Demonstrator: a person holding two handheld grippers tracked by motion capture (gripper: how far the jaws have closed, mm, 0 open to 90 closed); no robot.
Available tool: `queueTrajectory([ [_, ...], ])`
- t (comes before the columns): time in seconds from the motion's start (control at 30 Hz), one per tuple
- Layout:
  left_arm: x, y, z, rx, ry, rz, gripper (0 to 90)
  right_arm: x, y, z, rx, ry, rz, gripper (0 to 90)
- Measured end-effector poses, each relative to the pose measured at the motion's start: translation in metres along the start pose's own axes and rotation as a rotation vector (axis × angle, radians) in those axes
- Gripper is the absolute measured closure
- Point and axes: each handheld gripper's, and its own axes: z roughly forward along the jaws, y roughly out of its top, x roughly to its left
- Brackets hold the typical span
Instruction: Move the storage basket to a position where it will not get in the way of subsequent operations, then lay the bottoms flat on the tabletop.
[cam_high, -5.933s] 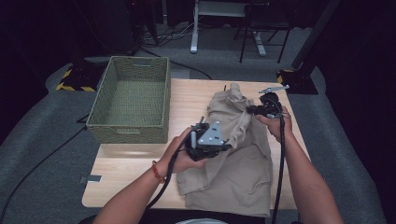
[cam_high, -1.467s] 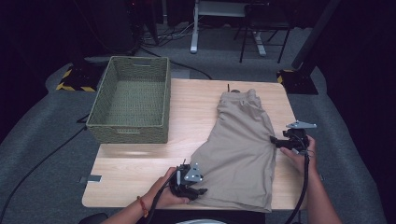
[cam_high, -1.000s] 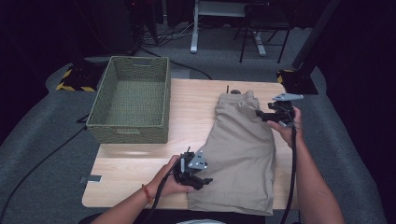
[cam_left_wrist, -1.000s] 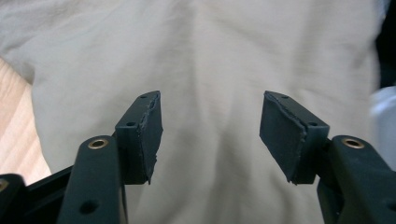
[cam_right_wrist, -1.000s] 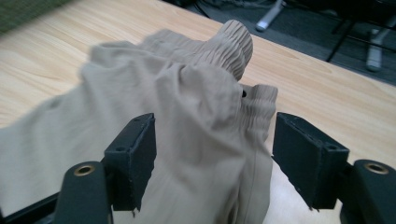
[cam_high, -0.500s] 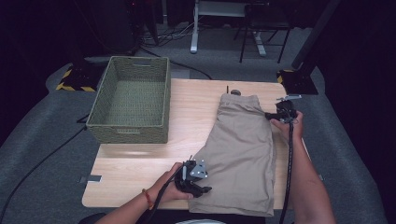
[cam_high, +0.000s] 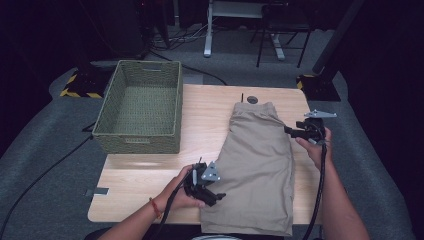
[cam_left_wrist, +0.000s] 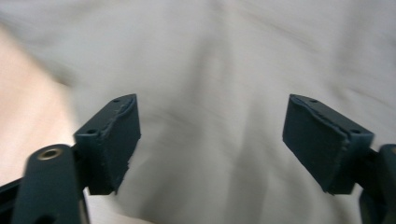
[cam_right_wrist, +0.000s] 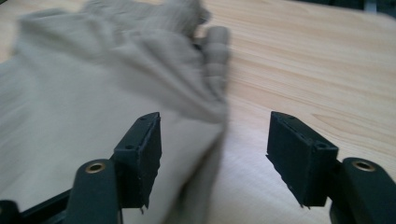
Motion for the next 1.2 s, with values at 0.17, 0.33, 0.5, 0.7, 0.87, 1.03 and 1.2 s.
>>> queueTrajectory([
  [0.17, 0.031, 0.020, 0.017, 0.006, 0.047, -0.033, 23.2, 0.032, -0.013, -0.017, 0.027, 0.037, -0.108, 32.1],
  [0.33, 0.054, 0.042, 0.043, 0.032, 0.050, -0.052, 20.9, 0.041, -0.029, -0.012, 0.086, 0.025, -0.139, 30.3],
  [0.5, 0.077, 0.053, 0.066, 0.023, 0.099, -0.100, 23.3, 0.035, -0.035, -0.002, 0.097, 0.022, -0.099, 28.6],
  [0.7, 0.092, 0.049, 0.087, 0.081, 0.099, -0.162, 27.7, 0.029, -0.041, 0.016, 0.148, 0.031, -0.053, 27.1],
  [0.87, 0.086, 0.038, 0.081, 0.041, 0.081, -0.182, 31.4, 0.032, -0.045, 0.017, 0.154, 0.055, -0.050, 28.1],
  [1.03, 0.072, 0.030, 0.070, 0.077, 0.046, -0.130, 31.6, 0.042, -0.050, 0.012, 0.154, 0.088, -0.069, 28.2],
  [1.2, 0.073, 0.031, 0.061, 0.070, 0.096, -0.112, 26.9, 0.053, -0.049, 0.009, 0.177, 0.110, -0.118, 28.2],
])
